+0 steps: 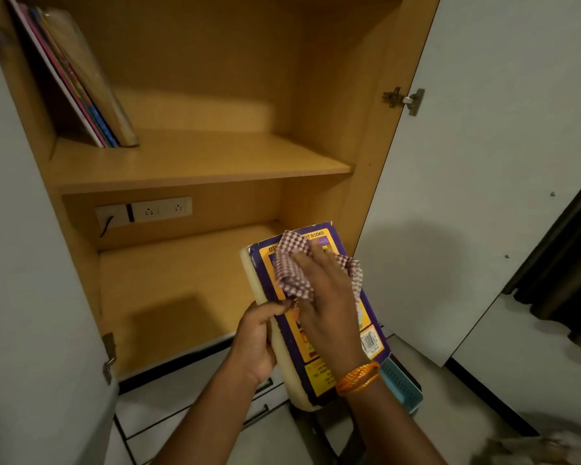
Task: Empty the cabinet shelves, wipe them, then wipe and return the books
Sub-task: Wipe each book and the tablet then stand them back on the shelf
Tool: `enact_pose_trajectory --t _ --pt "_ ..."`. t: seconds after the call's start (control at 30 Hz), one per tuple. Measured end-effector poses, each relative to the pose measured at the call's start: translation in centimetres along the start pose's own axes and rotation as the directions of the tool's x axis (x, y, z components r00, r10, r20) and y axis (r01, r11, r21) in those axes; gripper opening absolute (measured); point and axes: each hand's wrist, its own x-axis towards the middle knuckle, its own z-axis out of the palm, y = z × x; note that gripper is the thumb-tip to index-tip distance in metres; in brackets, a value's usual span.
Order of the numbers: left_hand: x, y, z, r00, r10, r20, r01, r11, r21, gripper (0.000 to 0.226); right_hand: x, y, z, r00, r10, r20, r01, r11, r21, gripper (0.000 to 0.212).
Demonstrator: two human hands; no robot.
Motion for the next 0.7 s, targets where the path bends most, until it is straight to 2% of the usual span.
enact_pose_trajectory --t 0.07,0.17,0.27,0.37,0.43,0.5,0.6,0.7 --pt "0.0 -0.1 -0.4 1.0 0.021 0.01 -0.02 0.998 -0.056 0.045 -1.1 0.6 0.8 0.989 -0.081 0.123 0.102 0.98 -0.171 0.06" --pt "0.2 -0.3 -1.2 0.998 0.066 0.012 -0.064 0.993 -0.1 0.045 -2.8 2.0 0.8 0.985 -0.103 0.135 0.13 0.969 -0.208 0.061" --pt "0.7 -0.4 -1.9 0.998 0.06 0.023 -0.058 0.995 -0.086 0.041 -3.2 3.1 0.3 0.997 -0.01 0.075 0.02 0.991 -0.132 0.063" --pt "0.9 -0.3 -2.2 0.998 0.027 0.051 -0.024 0.998 -0.061 0.035 -1.8 3.6 -0.3 0.985 0.17 0.014 -0.17 0.985 -0.034 0.065" --pt "0.9 -0.2 -2.2 0.997 0.026 0.075 -0.022 0.999 -0.044 0.043 -0.1 3.6 -0.6 0.959 0.285 0.012 -0.285 0.957 0.053 0.073" --pt "1.0 -0.5 -2.1 0.993 0.023 0.113 -0.02 0.999 -0.029 0.056 1.8 3.1 -0.8 0.944 0.33 0.013 -0.33 0.942 0.062 0.078" --pt "1.0 -0.9 -1.7 0.987 0.017 0.161 -0.011 0.999 -0.032 0.05 3.7 1.9 -0.2 0.969 0.244 0.047 -0.24 0.968 -0.08 0.069" --pt "0.5 -0.7 -1.0 0.988 0.023 0.154 -0.013 0.998 -0.065 0.041 3.2 0.5 0.5 0.988 0.016 0.156 0.014 0.981 -0.193 0.063"
